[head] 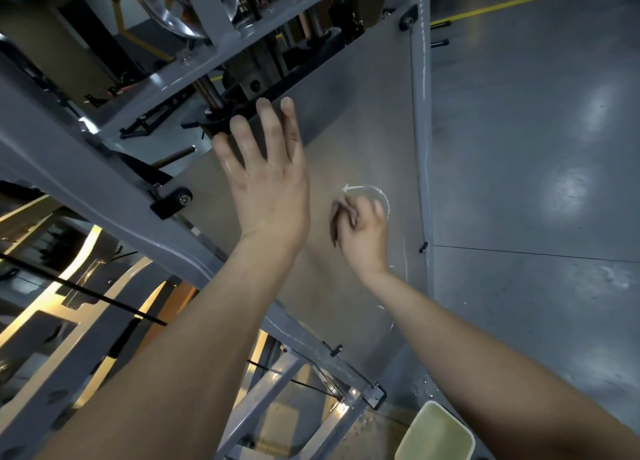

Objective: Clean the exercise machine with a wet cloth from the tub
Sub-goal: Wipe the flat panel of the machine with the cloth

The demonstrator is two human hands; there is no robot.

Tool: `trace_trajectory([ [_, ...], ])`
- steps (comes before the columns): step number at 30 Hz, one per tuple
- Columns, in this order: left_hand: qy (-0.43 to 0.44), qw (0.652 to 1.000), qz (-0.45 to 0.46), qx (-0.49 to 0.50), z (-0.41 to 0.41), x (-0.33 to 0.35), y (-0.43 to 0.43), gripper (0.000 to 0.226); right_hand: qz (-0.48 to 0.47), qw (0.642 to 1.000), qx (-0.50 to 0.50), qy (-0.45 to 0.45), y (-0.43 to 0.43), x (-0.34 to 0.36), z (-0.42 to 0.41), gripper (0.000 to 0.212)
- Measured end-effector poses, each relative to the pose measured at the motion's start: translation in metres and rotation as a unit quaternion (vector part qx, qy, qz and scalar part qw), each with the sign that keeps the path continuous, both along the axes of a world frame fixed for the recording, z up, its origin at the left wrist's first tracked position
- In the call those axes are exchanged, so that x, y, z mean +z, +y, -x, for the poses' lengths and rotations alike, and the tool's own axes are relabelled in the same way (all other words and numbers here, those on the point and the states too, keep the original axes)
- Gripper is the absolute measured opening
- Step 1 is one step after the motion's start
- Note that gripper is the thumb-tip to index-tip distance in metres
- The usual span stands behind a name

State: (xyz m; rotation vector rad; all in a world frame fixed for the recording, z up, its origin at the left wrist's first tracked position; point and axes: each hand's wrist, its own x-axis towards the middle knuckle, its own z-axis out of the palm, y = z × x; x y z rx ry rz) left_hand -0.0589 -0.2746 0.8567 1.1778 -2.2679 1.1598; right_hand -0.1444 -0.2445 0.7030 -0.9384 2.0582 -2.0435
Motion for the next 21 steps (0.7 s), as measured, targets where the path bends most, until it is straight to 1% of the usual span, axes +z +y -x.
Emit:
trace_trajectory([
  [3,0.001,1.000,0.000,0.005,0.002,0.000,0.001,0.107,0.004,0.997,-0.056,-0.050,-0.016,0.015,0.027,0.013],
  [5,0.003,1.000,-0.003,0.002,0.002,0.000,0.002,0.108,0.014,0.994,-0.081,-0.072,-0.018,0.018,0.028,0.013],
  [6,0.004,1.000,-0.006,0.001,0.002,0.000,0.002,0.109,0.016,0.995,-0.075,-0.066,-0.017,0.013,0.020,0.013],
  [9,0.006,1.000,-0.008,0.001,0.002,0.000,0.001,0.109,0.012,0.999,0.021,-0.037,-0.003,-0.011,-0.013,0.016],
  [11,0.004,1.000,-0.007,0.005,0.002,-0.001,0.000,0.111,0.011,0.999,0.031,-0.018,-0.001,-0.012,-0.003,0.012],
  [12,0.002,1.000,-0.007,0.006,0.002,-0.001,-0.001,0.111,0.011,0.999,0.014,-0.027,-0.007,-0.006,0.010,0.010],
  [14,0.005,1.000,-0.008,0.002,0.002,-0.002,-0.001,0.110,0.010,0.996,-0.040,-0.075,-0.019,0.008,0.032,0.010],
  [16,0.009,1.000,-0.006,0.002,0.003,-0.002,-0.001,0.109,0.016,0.991,-0.073,-0.109,-0.024,0.015,0.031,0.013],
  [17,0.010,1.000,-0.006,0.001,0.003,-0.002,0.000,0.109,0.019,0.993,-0.065,-0.100,-0.022,0.012,0.023,0.015],
  [19,0.009,1.000,-0.008,0.001,0.003,-0.002,0.000,0.108,0.018,0.999,-0.009,-0.043,-0.009,-0.002,0.005,0.021],
  [20,0.009,1.000,-0.009,0.002,0.003,-0.002,-0.001,0.108,0.015,1.000,0.016,-0.012,-0.003,-0.009,0.005,0.023],
  [21,0.008,1.000,-0.009,0.003,0.003,-0.002,-0.001,0.108,0.009,1.000,0.028,-0.001,-0.002,-0.012,0.013,0.022],
])
